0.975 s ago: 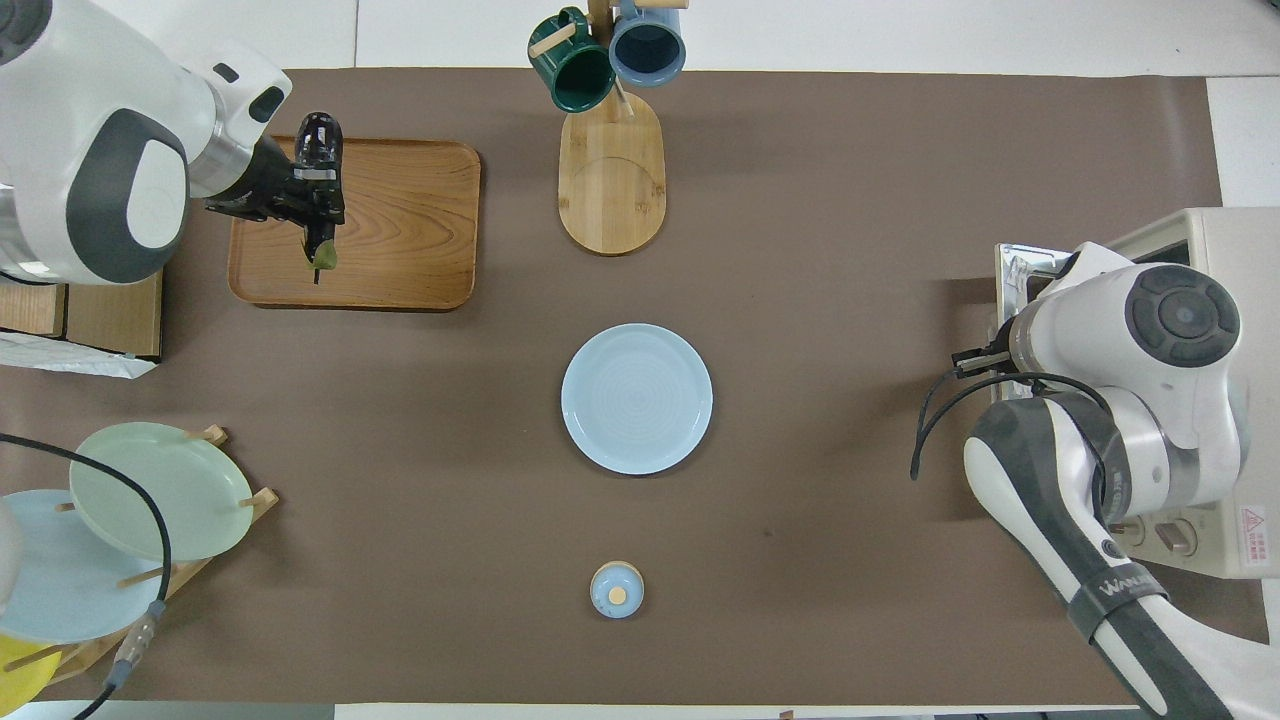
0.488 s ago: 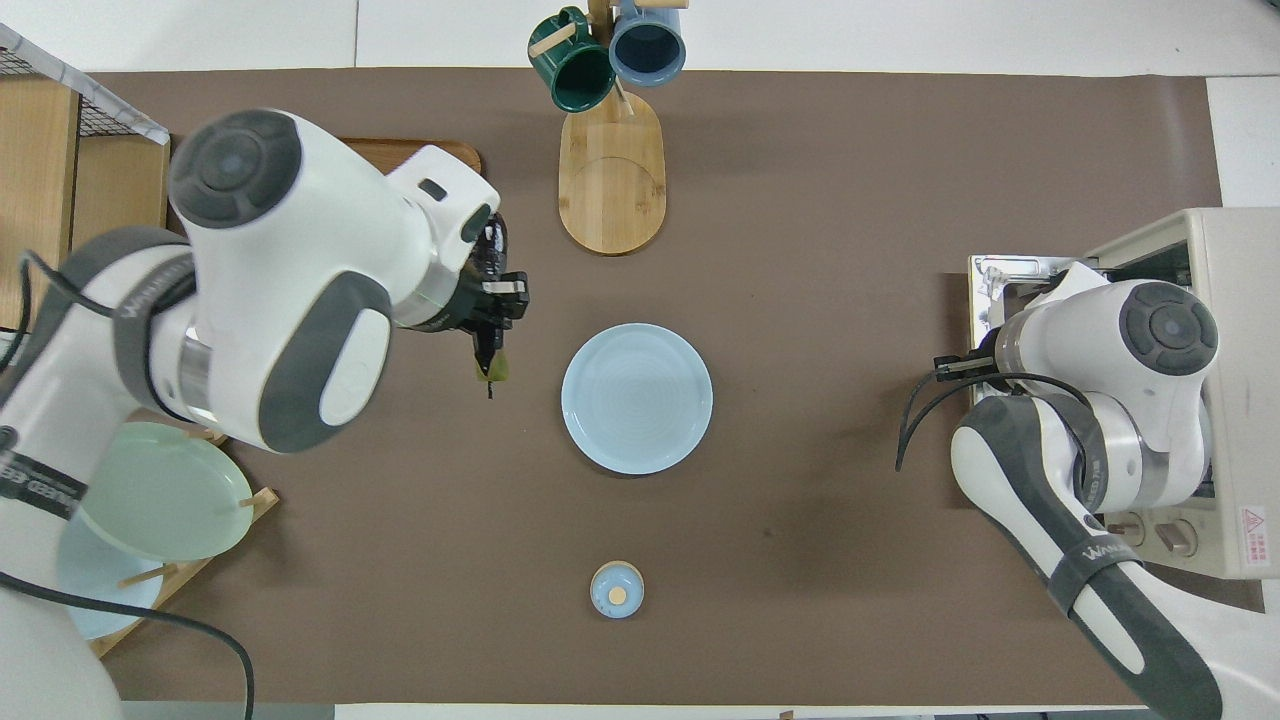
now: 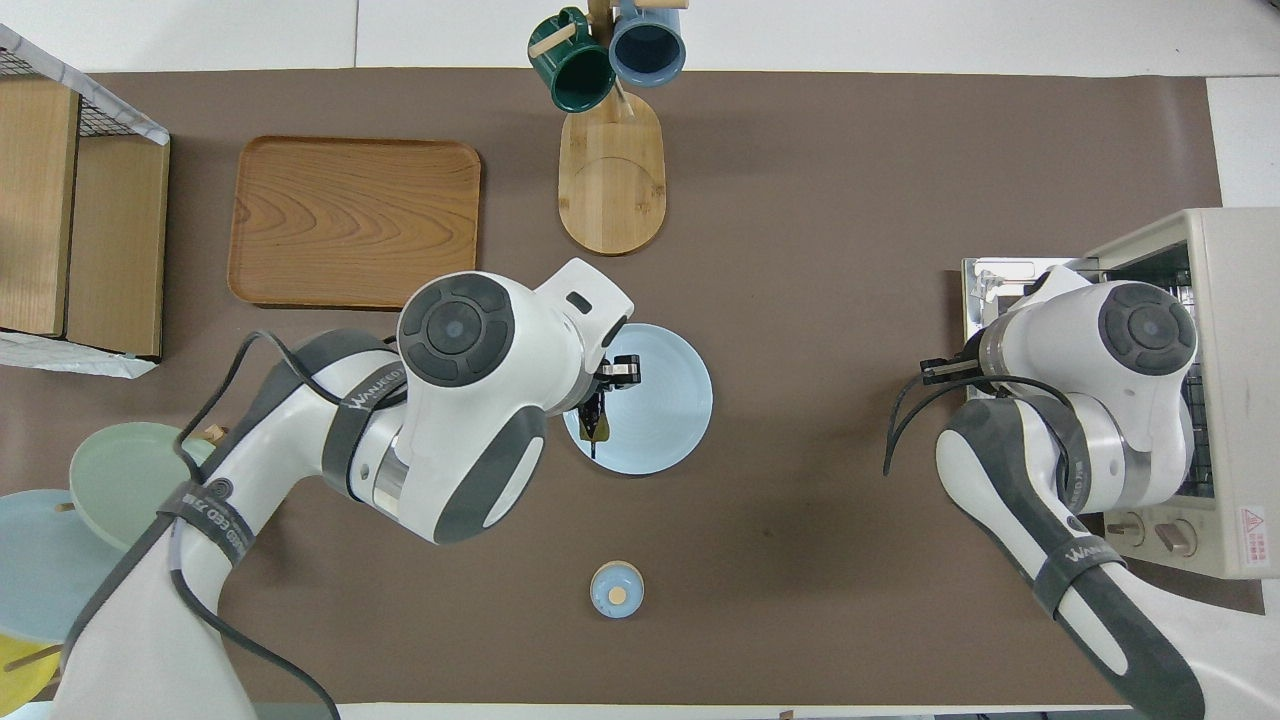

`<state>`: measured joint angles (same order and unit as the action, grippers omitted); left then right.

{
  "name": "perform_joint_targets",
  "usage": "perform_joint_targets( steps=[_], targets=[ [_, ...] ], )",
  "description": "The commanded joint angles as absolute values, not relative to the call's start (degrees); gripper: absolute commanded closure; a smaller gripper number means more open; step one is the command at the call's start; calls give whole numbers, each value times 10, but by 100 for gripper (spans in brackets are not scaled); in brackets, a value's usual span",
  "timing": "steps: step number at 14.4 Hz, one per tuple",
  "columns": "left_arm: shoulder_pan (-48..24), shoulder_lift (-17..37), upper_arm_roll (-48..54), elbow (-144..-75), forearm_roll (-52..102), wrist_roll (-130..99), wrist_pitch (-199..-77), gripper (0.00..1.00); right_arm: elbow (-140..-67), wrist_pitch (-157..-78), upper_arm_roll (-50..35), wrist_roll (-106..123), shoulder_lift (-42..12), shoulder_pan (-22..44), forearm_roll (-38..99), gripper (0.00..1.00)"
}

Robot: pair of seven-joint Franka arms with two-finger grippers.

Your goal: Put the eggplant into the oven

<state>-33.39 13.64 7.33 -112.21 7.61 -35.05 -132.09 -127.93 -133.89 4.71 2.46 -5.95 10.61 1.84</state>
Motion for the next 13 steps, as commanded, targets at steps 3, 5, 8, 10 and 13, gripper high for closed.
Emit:
perform_joint_targets(
  steps=[3,5,8,10,13],
  targets=[
    [-356,170,61,-1126,86,-369,-1358,100,-1241,-1284,51,32,-66,113,70,62],
    [-358,171,61,-1128,86,-369,-1357,100,-1241,-1284,51,38,-64,113,70,16],
    [-358,170,60,-1128,82,-365,-1350,1,-1218,-1260,49,53,-62,136,70,9],
    [-350,153,59,-1125,82,-360,-1326,0,-1188,-1218,49,53,-67,139,69,7],
    [-313,105,55,-1104,81,-340,-1249,0,-1164,-1199,39,51,-65,141,69,0]
  ],
)
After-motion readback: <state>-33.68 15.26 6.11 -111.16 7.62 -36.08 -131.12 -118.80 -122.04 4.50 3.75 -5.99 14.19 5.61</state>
